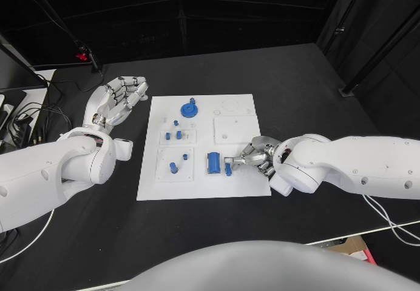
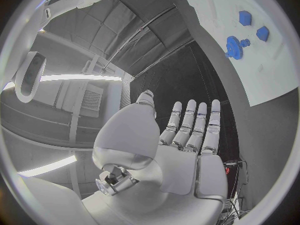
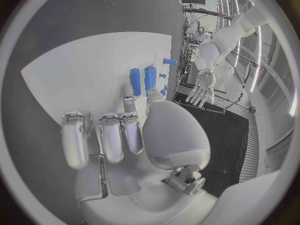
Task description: Assemble the parts on the task board
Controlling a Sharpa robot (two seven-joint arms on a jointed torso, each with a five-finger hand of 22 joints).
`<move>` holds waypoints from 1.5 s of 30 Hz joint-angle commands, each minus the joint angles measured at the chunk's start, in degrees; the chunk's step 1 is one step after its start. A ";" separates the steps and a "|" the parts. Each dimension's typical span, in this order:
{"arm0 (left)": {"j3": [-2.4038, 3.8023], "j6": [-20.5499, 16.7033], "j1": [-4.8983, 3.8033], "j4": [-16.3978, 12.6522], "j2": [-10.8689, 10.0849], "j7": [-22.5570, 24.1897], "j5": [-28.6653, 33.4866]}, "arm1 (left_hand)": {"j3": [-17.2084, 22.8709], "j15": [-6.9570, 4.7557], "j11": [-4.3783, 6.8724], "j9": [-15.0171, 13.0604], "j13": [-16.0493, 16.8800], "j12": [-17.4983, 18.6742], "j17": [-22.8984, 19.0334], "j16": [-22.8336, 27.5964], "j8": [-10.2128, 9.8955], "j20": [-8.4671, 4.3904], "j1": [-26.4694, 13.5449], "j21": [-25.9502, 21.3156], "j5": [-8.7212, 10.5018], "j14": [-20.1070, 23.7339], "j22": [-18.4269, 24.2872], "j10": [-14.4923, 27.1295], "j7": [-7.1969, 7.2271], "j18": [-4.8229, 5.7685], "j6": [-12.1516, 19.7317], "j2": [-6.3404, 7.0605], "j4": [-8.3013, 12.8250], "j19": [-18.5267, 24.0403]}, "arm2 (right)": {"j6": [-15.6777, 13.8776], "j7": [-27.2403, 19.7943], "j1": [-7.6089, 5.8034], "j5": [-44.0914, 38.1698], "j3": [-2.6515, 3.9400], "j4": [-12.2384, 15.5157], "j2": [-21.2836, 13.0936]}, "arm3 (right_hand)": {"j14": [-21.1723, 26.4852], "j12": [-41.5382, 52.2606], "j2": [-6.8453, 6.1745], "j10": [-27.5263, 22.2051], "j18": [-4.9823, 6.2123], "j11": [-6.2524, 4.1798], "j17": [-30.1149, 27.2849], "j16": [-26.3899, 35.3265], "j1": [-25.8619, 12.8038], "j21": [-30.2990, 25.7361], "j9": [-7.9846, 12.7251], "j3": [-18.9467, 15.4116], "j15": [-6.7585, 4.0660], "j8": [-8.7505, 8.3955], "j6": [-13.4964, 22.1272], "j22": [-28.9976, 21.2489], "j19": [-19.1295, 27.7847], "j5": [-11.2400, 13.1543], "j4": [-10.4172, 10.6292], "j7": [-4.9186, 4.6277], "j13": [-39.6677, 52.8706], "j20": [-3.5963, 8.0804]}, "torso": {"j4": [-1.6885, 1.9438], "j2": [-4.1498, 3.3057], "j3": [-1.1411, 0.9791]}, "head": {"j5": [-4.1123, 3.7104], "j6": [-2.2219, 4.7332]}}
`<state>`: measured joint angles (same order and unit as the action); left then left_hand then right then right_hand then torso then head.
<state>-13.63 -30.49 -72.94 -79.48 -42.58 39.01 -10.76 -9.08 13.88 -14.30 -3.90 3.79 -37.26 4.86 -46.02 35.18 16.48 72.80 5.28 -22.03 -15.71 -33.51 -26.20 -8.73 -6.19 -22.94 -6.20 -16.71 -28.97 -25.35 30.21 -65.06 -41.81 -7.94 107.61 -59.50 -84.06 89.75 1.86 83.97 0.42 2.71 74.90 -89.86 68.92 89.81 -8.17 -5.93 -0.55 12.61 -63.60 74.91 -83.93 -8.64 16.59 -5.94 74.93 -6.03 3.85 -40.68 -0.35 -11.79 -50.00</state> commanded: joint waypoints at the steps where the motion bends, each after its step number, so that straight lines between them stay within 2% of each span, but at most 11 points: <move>1: 0.06 0.54 -0.08 -0.01 0.06 1.00 0.00 | -0.26 -0.06 0.14 0.09 -0.08 -0.21 -0.09 -0.24 0.18 0.12 0.09 0.22 -0.36 -0.46 0.02 0.06 -7.76 -0.04 0.51 -0.70 0.00 -0.34 | 0.32 -0.01 -0.04 -0.36 0.00 0.19 -0.06 | -5.94 0.25 0.62 6.03 -0.42 -0.51 15.10 -0.14 0.31 0.19 -0.56 -0.55 -0.61 0.69 -0.41 15.09 -6.07 -0.12 -0.04 0.14 15.07 0.61 | 0.02 0.00 -0.03 | -0.04 0.00; 7: 0.06 0.56 -0.08 0.05 0.07 0.93 0.00 | -0.26 -0.06 0.14 0.09 -0.08 -0.22 -0.11 -0.25 0.18 0.12 0.10 0.22 -0.38 -0.46 0.02 0.05 -7.76 -0.04 0.52 -0.71 0.00 -0.34 | -0.12 -0.51 -0.04 -0.36 0.00 0.15 -0.11 | -5.94 0.25 1.10 6.03 -0.42 -1.01 15.10 -0.14 1.13 0.19 -2.60 -1.68 -1.23 3.22 0.04 15.09 -6.07 -0.40 -0.07 0.68 15.07 1.25 | 0.02 0.00 0.00 | -0.11 0.00; 10: 0.06 0.56 -0.08 0.11 0.10 0.87 0.00 | -0.27 -0.06 0.14 0.08 -0.08 -0.25 -0.15 -0.28 0.20 0.12 0.14 0.23 -0.42 -0.48 0.03 0.05 -7.76 -0.04 0.53 -0.74 0.00 -0.33 | -0.32 -0.81 -0.04 -0.27 0.00 0.15 -0.10 | -5.94 0.25 1.54 6.03 -0.42 -1.11 15.10 -0.14 1.82 0.19 -4.46 -2.61 -1.47 5.40 1.61 15.09 -6.07 -0.65 -0.07 0.73 15.07 1.57 | 0.01 -0.01 -0.01 | -0.11 0.00; 16: 0.06 0.53 -0.08 0.11 0.12 0.79 0.00 | -0.27 -0.06 0.14 0.08 -0.08 -0.25 -0.15 -0.28 0.20 0.12 0.14 0.23 -0.42 -0.48 0.03 0.05 -7.76 -0.04 0.53 -0.74 0.00 -0.33 | -0.24 -0.80 -0.04 -0.31 0.00 0.07 -0.16 | -5.94 0.25 2.03 6.03 -0.42 -1.09 15.10 -0.14 2.57 0.19 -6.46 -3.62 -1.48 7.75 3.44 15.09 -6.07 -0.77 -0.14 0.70 15.07 1.61 | 0.06 0.01 0.00 | -0.23 0.00; 19: 0.06 0.52 -0.08 0.10 0.11 0.78 0.00 | -0.27 -0.06 0.14 0.08 -0.08 -0.25 -0.15 -0.28 0.20 0.12 0.14 0.23 -0.42 -0.48 0.03 0.05 -7.76 -0.04 0.53 -0.74 0.00 -0.33 | 0.45 -0.52 -0.04 -0.95 0.00 0.14 -0.42 | -5.94 0.25 1.94 6.03 -0.42 -1.24 15.10 -0.14 3.26 0.19 -7.86 -4.24 -1.63 9.55 3.87 15.09 -6.07 -0.38 -0.20 0.92 15.07 1.71 | 0.09 0.00 0.00 | -0.17 0.00; 26: 0.06 0.48 -0.08 0.12 0.08 0.74 0.00 | -0.28 -0.06 0.14 0.08 -0.08 -0.27 -0.19 -0.30 0.22 0.12 0.19 0.24 -0.46 -0.49 0.03 0.04 -7.76 -0.04 0.54 -0.77 0.01 -0.32 | 6.25 1.11 -0.04 -3.47 0.00 0.86 -1.36 | -5.94 0.25 1.81 6.03 -0.42 -2.15 15.10 -0.14 3.92 0.19 -13.86 -6.32 -2.33 16.54 5.41 15.09 -6.07 3.29 -0.16 1.94 15.07 2.34 | -0.05 0.03 0.01 | -0.04 0.00; 29: 0.06 0.50 -0.08 0.15 0.10 0.74 0.00 | -0.27 -0.06 0.15 0.08 -0.08 -0.29 -0.22 -0.31 0.23 0.12 0.23 0.25 -0.49 -0.50 0.03 0.03 -7.76 -0.04 0.54 -0.81 0.01 -0.32 | 7.86 1.56 -0.03 -3.78 -0.01 1.10 -1.50 | -5.94 0.25 2.09 6.03 -0.42 -2.54 15.10 -0.14 4.30 0.19 -16.98 -6.84 -2.71 19.75 6.62 15.09 -6.07 3.63 -0.14 2.41 15.07 2.70 | -0.01 0.00 -0.01 | -0.19 0.00; 32: 0.06 0.52 -0.07 0.18 0.12 0.72 0.00 | -0.27 -0.06 0.15 0.08 -0.08 -0.29 -0.22 -0.31 0.23 0.12 0.23 0.25 -0.49 -0.50 0.03 0.03 -7.76 -0.04 0.54 -0.81 0.01 -0.32 | 8.84 1.79 -0.03 -3.94 -0.01 1.21 -1.42 | -5.94 0.25 2.10 6.03 -0.42 -2.81 15.10 -0.14 4.62 0.19 -19.17 -7.23 -2.90 21.90 7.39 15.09 -6.07 3.66 -0.22 2.65 15.07 2.90 | 0.01 0.01 -0.02 | -0.25 0.00; 36: 0.06 0.51 -0.07 0.22 0.15 0.72 0.00 | -0.27 -0.06 0.15 0.08 -0.08 -0.29 -0.22 -0.31 0.23 0.12 0.23 0.25 -0.49 -0.50 0.03 0.03 -7.76 -0.04 0.54 -0.81 0.01 -0.32 | 9.79 1.87 -0.03 -4.03 -0.01 1.22 -1.14 | -5.94 0.25 2.00 6.03 -0.42 -2.98 15.10 -0.14 4.90 0.19 -20.82 -7.55 -3.02 23.43 8.01 15.09 -6.07 3.74 -0.30 2.82 15.07 3.03 | 0.06 0.00 -0.01 | -0.34 0.00; 45: 0.06 0.51 -0.07 0.21 0.17 0.71 0.00 | -0.27 -0.06 0.15 0.08 -0.08 -0.29 -0.22 -0.31 0.23 0.12 0.23 0.25 -0.49 -0.50 0.03 0.03 -7.76 -0.04 0.54 -0.81 0.01 -0.32 | 10.28 1.88 -0.03 -4.09 -0.01 0.99 -0.56 | -5.94 0.25 1.95 6.03 -0.42 -3.11 15.10 -0.14 5.38 0.19 -21.99 -7.65 -3.12 24.44 8.44 15.09 -6.07 3.99 -0.44 2.97 15.07 3.13 | 0.01 0.00 0.02 | -0.34 0.00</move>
<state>-13.63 -30.38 -72.93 -79.22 -42.47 39.01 -10.76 -9.08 13.88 -14.30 -3.90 3.79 -37.26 4.69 -46.02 35.18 16.48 73.02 5.28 -22.25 -15.71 -33.51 -26.20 -8.73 -6.19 -22.94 -6.43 -16.70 -28.97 -16.54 31.85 -65.05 -45.45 -7.94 108.57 -60.14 -84.15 89.76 3.78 83.93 0.41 0.09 74.90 -89.86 73.92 89.81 -30.08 -13.35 -3.30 36.92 -55.47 74.91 -83.95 -4.95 16.11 -2.96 74.95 -3.18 3.87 -40.68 -0.36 -12.11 -50.00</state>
